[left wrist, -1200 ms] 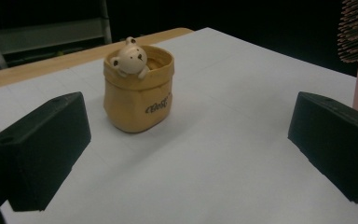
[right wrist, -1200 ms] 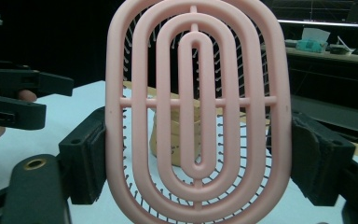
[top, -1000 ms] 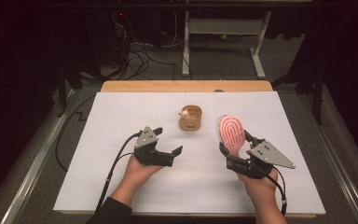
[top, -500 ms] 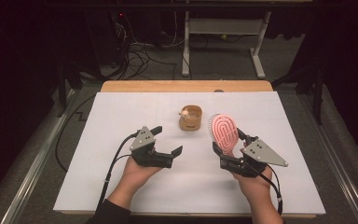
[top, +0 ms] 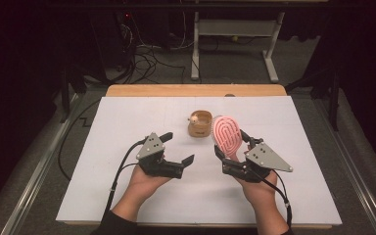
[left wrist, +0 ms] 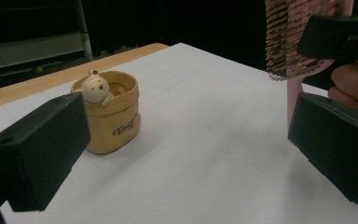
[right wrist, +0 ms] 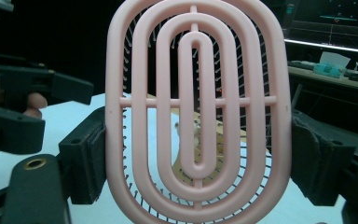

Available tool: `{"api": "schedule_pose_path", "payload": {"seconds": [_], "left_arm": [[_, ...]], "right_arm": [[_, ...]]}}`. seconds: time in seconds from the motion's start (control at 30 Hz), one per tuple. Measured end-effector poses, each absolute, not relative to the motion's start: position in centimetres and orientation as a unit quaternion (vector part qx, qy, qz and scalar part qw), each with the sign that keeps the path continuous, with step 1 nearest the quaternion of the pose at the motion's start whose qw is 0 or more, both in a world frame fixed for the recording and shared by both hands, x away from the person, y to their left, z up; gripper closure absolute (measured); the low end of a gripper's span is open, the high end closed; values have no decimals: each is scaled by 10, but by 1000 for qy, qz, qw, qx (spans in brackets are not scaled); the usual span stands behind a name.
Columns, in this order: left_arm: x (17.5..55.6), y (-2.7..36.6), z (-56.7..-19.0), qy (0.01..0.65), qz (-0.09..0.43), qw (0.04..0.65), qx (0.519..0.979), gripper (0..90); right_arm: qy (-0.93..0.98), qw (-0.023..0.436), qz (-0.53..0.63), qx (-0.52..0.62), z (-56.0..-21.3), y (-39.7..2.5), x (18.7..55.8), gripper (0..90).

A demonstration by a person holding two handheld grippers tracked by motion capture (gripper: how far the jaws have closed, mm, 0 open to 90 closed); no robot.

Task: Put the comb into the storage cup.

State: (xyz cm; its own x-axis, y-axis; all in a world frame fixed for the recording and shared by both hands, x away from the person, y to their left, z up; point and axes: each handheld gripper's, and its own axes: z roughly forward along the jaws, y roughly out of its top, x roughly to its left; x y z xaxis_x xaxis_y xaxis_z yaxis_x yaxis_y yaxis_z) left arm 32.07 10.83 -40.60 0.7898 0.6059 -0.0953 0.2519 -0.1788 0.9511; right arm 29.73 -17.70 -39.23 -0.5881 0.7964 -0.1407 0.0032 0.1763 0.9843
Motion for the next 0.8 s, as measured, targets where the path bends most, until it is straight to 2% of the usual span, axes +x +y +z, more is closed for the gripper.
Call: {"api": "schedule_pose_path", "payload": {"seconds": [0.33, 0.8], "left_arm": [[310, 101, -399, 269, 150, 573, 759, 0], [303, 97, -392, 259, 138, 578, 761, 0]], "right_arm": [[696, 342, 555, 300, -413, -175, 285, 198], [703, 342, 556, 282, -416, -164, 279, 198]]}}
